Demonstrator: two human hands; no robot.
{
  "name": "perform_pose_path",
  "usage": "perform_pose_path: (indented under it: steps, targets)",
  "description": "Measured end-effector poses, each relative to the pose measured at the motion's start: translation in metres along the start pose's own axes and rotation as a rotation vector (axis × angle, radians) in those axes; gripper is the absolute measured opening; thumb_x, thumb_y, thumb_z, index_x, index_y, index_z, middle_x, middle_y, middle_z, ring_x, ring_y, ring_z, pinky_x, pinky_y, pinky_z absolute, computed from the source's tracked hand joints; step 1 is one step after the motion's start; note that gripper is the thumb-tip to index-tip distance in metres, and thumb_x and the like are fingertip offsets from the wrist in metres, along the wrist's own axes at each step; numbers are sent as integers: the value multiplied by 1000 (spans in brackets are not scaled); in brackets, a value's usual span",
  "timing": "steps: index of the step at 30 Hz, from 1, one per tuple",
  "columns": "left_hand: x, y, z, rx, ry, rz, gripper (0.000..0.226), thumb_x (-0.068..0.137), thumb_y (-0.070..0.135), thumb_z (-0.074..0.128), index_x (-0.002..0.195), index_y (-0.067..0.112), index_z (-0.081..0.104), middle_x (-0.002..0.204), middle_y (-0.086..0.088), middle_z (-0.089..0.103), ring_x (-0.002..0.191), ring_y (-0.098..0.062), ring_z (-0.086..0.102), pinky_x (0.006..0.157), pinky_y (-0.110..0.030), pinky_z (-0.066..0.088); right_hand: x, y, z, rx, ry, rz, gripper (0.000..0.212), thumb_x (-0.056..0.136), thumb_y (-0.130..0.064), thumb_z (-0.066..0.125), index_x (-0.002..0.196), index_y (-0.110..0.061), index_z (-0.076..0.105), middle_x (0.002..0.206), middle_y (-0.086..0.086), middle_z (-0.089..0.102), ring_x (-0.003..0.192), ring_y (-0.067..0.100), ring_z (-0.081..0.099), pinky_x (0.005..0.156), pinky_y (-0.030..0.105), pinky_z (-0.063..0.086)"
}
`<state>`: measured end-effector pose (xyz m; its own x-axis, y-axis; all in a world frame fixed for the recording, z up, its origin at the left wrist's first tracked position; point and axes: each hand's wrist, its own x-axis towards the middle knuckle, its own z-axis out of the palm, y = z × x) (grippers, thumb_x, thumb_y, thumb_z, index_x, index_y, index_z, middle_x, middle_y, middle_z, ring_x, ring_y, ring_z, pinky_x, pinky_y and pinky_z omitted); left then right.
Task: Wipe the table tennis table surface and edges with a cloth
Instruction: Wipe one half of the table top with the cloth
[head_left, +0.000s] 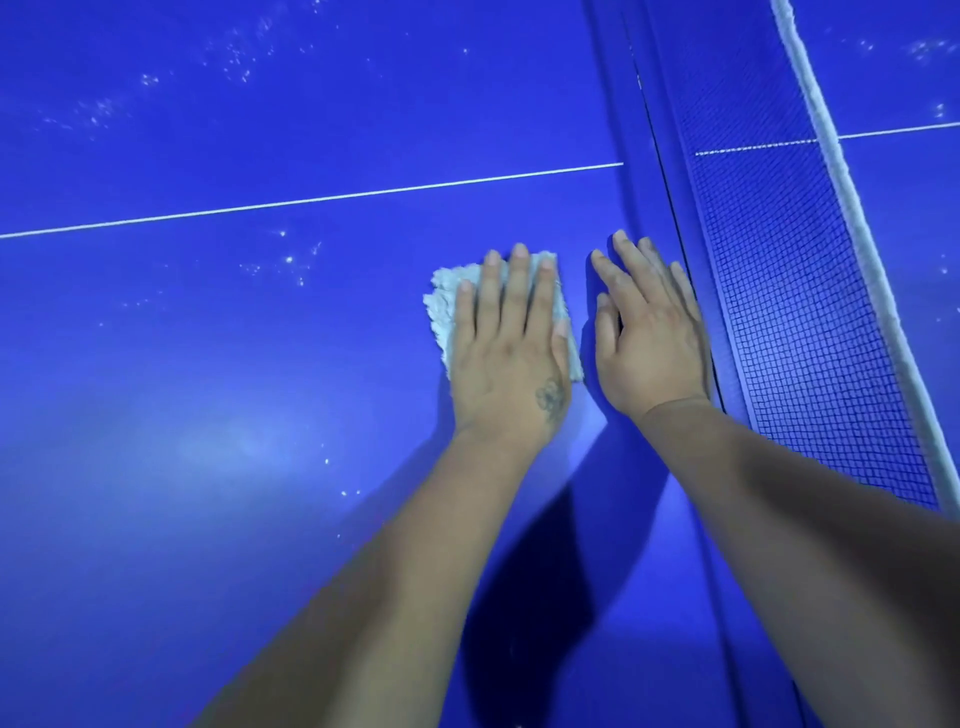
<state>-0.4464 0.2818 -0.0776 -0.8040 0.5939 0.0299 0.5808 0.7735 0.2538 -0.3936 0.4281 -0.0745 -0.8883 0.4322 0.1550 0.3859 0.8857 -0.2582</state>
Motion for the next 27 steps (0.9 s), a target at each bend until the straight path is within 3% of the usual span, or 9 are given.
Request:
perform_pose_path:
  steps: [9,14,17,21,27]
  targets:
    - [-104,-36,-19,23,-28,-49,60,116,35,25,173,21,12,180,-1,9,167,-25,2,133,-52,13,4,-2,-6,-17,-66,-3,56,106,-28,29,160,-20,44,173,-2,29,162,20,20,133,45,12]
    - [-81,-77,-21,48,34,-213,59,116,37,22,172,19,18,179,-5,16,167,-29,7,134,-53,11,3,-1,-9,-18,-78,9,55,107,-27,31,160,-21,43,174,-3,27,163,18,17,133,44,10]
    - [-45,-68,-14,28,86,-305,63,113,39,20,171,17,22,178,-10,20,166,-33,12,133,-55,10,-2,-3,-9,-20,-68,7,54,108,-27,31,160,-20,42,174,-1,26,163,18,17,133,43,10]
    - [-34,-11,-3,35,70,-179,66,109,41,17,171,19,22,178,-8,19,166,-32,12,133,-53,8,-3,0,-7,44,18,-1,52,108,-33,38,156,-14,47,174,2,25,161,22,23,133,42,15]
    - [-105,41,4,6,47,-11,60,114,36,23,172,18,21,179,-4,17,167,-28,9,133,-52,11,-38,-4,-18,184,138,29,46,110,-31,42,150,-12,56,169,3,37,158,23,31,132,40,18]
